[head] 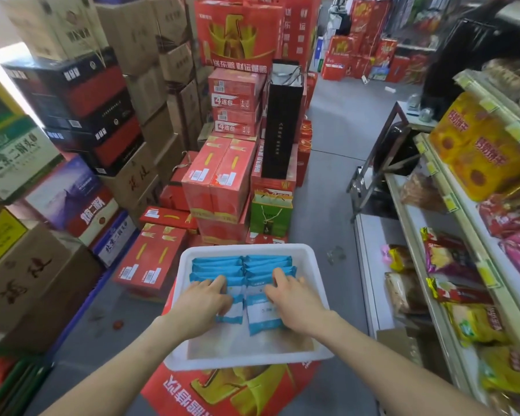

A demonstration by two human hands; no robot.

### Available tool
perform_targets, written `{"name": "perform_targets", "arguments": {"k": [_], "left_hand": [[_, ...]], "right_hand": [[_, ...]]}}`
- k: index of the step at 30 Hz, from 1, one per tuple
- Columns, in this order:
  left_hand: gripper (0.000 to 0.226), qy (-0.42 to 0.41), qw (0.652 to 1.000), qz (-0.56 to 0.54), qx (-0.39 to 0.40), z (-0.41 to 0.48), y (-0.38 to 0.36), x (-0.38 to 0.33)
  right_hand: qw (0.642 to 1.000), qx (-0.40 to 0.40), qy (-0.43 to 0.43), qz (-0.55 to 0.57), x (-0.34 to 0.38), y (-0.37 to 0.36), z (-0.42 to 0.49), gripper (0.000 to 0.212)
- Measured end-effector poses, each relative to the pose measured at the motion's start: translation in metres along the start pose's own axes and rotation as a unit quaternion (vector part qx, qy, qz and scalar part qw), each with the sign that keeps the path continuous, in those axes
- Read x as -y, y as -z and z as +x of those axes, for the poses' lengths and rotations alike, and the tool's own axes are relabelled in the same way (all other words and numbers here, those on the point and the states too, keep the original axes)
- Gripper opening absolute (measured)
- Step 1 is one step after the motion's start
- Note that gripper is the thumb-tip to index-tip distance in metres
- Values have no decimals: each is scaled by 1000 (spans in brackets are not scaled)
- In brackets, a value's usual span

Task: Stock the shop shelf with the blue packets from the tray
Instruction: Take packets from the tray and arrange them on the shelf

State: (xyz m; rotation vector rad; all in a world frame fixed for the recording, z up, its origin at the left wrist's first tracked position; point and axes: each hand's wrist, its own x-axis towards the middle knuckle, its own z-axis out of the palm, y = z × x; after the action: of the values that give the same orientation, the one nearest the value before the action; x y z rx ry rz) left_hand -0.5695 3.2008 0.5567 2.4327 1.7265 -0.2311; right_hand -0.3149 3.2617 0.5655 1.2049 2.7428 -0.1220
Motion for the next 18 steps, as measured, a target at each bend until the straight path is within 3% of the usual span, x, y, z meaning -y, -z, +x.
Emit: {"name": "perform_targets", "arguments": {"k": [10,16,18], "left_hand": [[20,-6,999,-15,41,-3,12,7],[21,12,999,-36,20,-7,7,-2],[22,20,999,-42,15,-10,9,-2]], "right_hand": [[998,31,33,-37,5,-15,-6,32],[991,135,3,-22,0,-4,-6,49],[990,138,7,-16,-2,-1,-5,42]]}}
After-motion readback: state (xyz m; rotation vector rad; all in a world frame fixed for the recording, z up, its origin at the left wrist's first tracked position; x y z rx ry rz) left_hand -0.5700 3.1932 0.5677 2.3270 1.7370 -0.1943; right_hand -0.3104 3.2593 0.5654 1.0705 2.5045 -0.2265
